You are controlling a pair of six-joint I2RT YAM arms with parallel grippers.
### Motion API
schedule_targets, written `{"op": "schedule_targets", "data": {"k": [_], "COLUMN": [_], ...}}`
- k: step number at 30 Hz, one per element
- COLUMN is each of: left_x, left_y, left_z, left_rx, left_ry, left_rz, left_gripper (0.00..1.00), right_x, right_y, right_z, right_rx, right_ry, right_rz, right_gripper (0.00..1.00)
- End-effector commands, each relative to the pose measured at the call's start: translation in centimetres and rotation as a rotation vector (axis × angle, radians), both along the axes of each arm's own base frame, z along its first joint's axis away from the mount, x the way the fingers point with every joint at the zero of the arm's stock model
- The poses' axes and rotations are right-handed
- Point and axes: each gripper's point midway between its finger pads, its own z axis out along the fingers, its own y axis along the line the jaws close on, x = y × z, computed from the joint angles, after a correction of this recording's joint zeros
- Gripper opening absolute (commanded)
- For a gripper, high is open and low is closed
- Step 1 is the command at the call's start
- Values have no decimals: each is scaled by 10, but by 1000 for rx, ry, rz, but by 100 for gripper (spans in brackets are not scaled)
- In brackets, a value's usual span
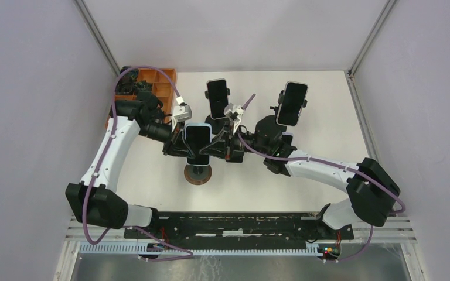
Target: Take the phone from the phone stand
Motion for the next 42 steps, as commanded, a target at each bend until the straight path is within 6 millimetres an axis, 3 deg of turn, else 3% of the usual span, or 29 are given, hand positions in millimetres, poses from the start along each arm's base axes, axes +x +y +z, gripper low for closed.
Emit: {"op": "schedule_targets", "data": {"k": [1,6,7,8,9,10,11,16,23,30,36,42], "left_x": [-3,-2,-1,0,1,2,3,11,44,19,12,7], "left_y": [-12,-13,-12,-12,-11,-11,-10,-3,32,20,14,8], "left_z": [35,36,36,36,36,37,38,46,39,29,26,30], "left_rx": [-99,-108,-105,-99,-93,-86,-83,-82,-117,-200,-247,-282], "left_ry": [-75,-68,-67,-68,-77,-88,-99,-154,-155,-216,-224,-220], "left_rz": [-11,-11,-9,-8,-7,-6,2,49,176,102,74,54], "left_gripper": [2,5,17,45,87,97,100,100,100,100,98,96], "right_x": [-10,-19,-20,-20,-21,-21,-20,-15,-14,-21,-27,-28], "right_y": [-7,-11,-12,-12,-12,-13,-14,-28,-52,-56,-50,-36], "right_z": [32,49,50,51,53,55,57,73,88,112,133,136], "right_rx": [108,185,194,201,208,216,222,269,328,444,532,529], "right_ry": [-5,-7,-3,3,6,9,12,8,-14,8,35,38], "right_rz": [10,39,41,42,42,40,35,20,8,48,101,105], "right_gripper": [0,0,0,0,0,0,0,0,0,0,0,0]}}
